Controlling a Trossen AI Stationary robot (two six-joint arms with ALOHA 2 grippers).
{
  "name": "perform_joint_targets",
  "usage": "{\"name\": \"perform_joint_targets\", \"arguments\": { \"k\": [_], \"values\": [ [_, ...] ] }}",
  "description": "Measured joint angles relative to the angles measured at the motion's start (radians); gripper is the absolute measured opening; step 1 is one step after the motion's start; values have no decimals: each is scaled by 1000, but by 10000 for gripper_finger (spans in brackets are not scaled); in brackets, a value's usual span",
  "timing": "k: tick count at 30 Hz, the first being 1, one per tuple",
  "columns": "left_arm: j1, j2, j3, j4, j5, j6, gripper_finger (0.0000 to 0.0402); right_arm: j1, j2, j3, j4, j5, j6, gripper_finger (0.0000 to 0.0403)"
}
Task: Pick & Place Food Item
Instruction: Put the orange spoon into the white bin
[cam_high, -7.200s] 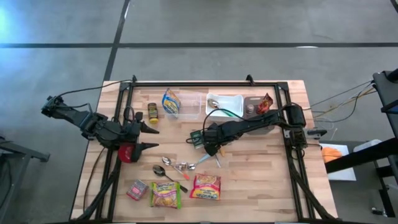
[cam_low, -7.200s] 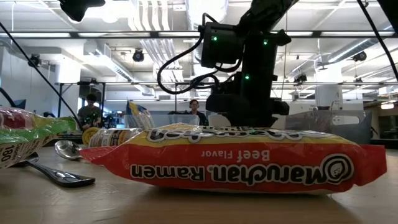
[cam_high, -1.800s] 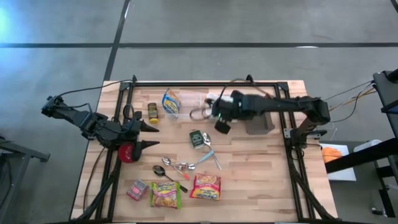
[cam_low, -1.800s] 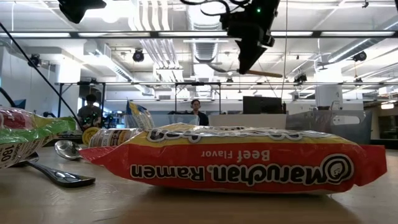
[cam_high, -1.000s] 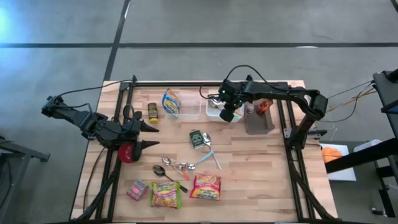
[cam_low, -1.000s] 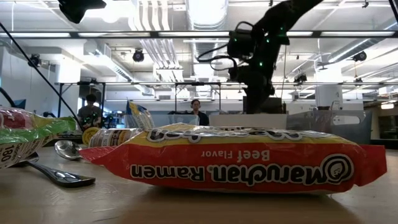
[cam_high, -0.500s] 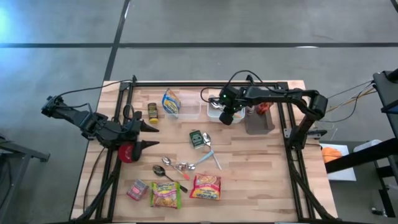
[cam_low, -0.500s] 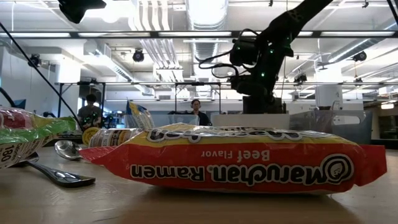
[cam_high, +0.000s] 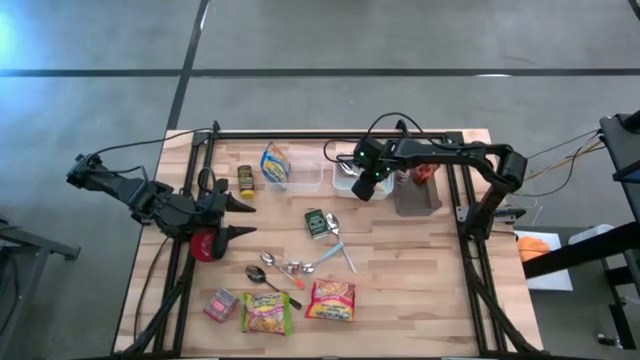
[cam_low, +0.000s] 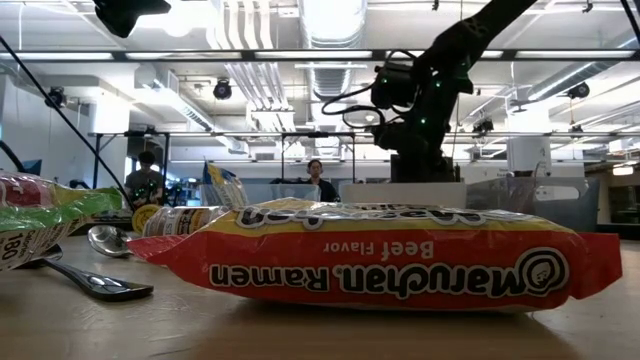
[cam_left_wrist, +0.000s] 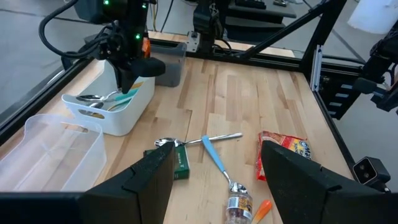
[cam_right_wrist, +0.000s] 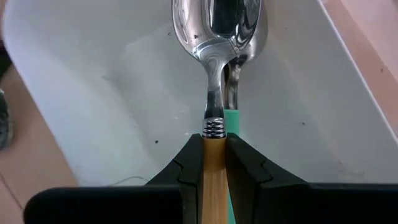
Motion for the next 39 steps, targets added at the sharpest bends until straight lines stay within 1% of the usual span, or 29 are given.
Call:
{"name": "perform_joint_targets", "arguments": {
  "k": [3, 6, 10, 13, 19, 28, 39],
  "values": [
    [0, 0, 0, 0, 0, 0, 243, 0, 20, 15, -9, -29, 21, 34],
    [0, 0, 0, 0, 0, 0, 243, 0, 68, 50, -41, -35, 29, 34],
    [0, 0, 0, 0, 0, 0, 243, 4, 144, 134, -118, -40, 15, 34],
    [0, 0, 0, 0, 0, 0, 243, 7, 184, 179, -142, -38, 20, 34],
    [0, 0, 0, 0, 0, 0, 243, 6, 206, 250, -200, -25, 18, 34],
    [0, 0, 0, -5, 0, 0, 243, 7, 217, 241, -240, -8, 7, 34],
    [0, 0, 0, -10, 0, 0, 243, 7, 217, 220, -236, -7, 19, 34]
  ]
}}
